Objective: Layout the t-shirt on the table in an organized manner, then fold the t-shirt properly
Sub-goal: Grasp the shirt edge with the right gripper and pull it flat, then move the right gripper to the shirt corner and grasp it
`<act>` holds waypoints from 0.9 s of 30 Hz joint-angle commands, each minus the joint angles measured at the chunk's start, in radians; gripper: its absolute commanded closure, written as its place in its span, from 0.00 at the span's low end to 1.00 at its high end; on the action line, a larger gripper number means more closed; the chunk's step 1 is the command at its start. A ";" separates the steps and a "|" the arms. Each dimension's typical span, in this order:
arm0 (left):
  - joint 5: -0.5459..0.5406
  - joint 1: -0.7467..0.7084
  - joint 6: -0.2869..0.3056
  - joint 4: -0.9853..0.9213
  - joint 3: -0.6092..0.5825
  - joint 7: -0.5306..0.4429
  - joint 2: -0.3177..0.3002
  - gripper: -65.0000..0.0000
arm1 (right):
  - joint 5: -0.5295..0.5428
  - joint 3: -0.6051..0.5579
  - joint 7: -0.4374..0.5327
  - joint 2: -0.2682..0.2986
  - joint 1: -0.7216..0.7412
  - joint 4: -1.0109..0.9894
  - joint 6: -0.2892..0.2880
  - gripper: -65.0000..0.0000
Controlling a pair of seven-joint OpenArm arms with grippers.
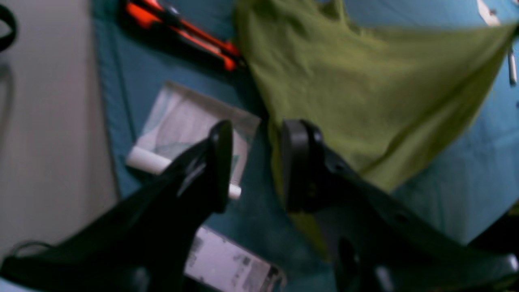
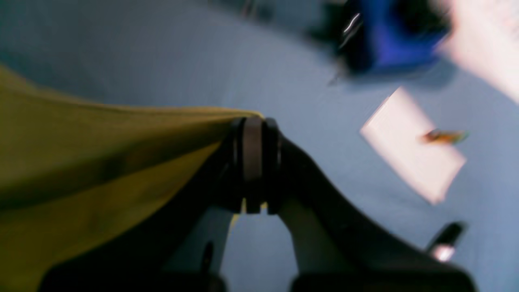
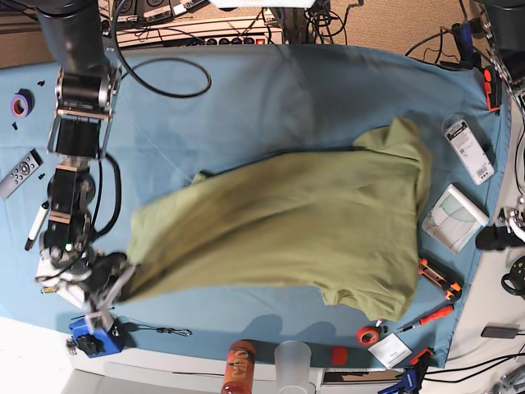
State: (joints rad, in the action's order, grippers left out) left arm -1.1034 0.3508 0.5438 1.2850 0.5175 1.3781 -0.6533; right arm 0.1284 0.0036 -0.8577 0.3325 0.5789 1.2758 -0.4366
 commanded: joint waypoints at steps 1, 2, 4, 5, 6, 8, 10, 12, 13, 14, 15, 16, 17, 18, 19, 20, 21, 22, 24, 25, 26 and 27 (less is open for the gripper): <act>-0.042 0.006 0.001 0.016 0.006 -0.007 -0.019 0.67 | 0.001 0.006 0.039 0.014 0.051 0.010 0.018 1.00; -0.046 -0.011 0.006 0.016 0.006 -0.005 -0.018 0.67 | 0.001 0.005 0.051 0.014 0.068 -0.008 0.024 1.00; -0.068 -0.041 0.008 0.016 0.006 -0.003 -0.014 0.67 | 0.000 0.005 0.074 0.014 0.103 -0.071 0.027 1.00; -0.079 -0.057 0.015 0.016 0.006 0.004 -0.011 0.67 | -0.003 0.005 0.091 0.013 0.121 -0.114 0.026 1.00; -0.094 -0.072 0.030 0.016 0.006 0.011 -0.009 0.67 | -0.007 0.005 0.112 0.013 0.136 -0.162 0.026 1.00; -0.136 -0.100 0.045 0.016 0.006 0.018 -0.003 0.67 | -0.026 0.005 0.152 0.013 0.156 -0.244 0.026 1.00; -0.173 -0.120 0.061 0.016 0.006 0.018 0.009 0.67 | -0.036 0.006 0.158 0.014 0.158 -0.282 0.011 1.00; -0.184 -0.130 0.060 0.016 0.006 0.018 0.032 0.67 | -0.035 0.006 0.125 0.014 0.158 -0.286 -0.042 0.99; -0.185 -0.136 0.060 0.017 0.006 0.018 0.043 0.67 | -0.032 0.006 0.111 0.014 0.159 -0.284 -0.066 0.92; -0.184 -0.142 0.060 0.021 0.006 0.018 0.056 0.67 | -0.031 0.006 0.102 0.014 0.159 -0.280 -0.077 0.84; -0.184 -0.150 0.061 0.028 0.006 0.018 0.069 0.67 | -0.031 0.006 0.102 0.014 0.162 -0.279 -0.083 0.77; -0.184 -0.159 0.061 0.040 0.006 0.018 0.084 0.67 | -0.032 0.006 0.102 0.014 0.168 -0.279 -0.085 0.71; -0.184 -0.170 0.061 0.055 0.006 0.018 0.098 0.67 | -0.032 0.006 0.103 0.014 0.176 -0.279 -0.084 0.68; -0.184 -0.181 0.061 0.074 0.006 0.018 0.113 0.67 | -0.032 0.006 0.103 0.014 0.185 -0.279 -0.082 0.67; -0.183 -0.194 0.061 0.096 0.006 0.018 0.126 0.67 | -0.031 0.006 0.101 0.014 0.198 -0.278 -0.080 0.67; -0.183 -0.209 0.061 0.124 0.006 0.018 0.139 0.67 | -0.032 0.007 0.089 0.014 0.211 -0.274 -0.079 0.67; -0.179 -0.225 0.061 0.154 0.006 0.018 0.150 0.67 | -0.030 0.012 0.079 0.014 0.220 -0.265 -0.077 0.67; -0.174 -0.243 0.061 0.190 0.006 0.018 0.160 0.67 | -0.013 0.019 0.071 0.014 0.227 -0.245 -0.078 0.67; -0.153 -0.282 0.069 0.270 0.006 0.018 0.177 0.67 | 0.045 0.050 0.026 0.014 0.227 -0.177 -0.078 0.67; -0.143 -0.303 0.068 0.316 0.007 0.018 0.185 0.67 | 0.095 0.071 -0.023 0.014 0.222 -0.133 -0.080 0.67; -0.127 -0.327 0.068 0.364 0.007 0.018 0.192 0.67 | 0.150 0.097 -0.085 0.014 0.214 -0.085 -0.089 0.67; -0.118 -0.352 0.068 0.412 0.007 0.018 0.198 0.67 | 0.214 0.122 -0.162 0.014 0.204 -0.036 -0.108 0.67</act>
State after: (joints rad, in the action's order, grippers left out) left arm -1.1957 -0.0166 0.6109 1.6817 0.5179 1.4067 -0.4389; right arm 0.3435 0.1234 -1.0550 0.3340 0.7509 1.2278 -0.5426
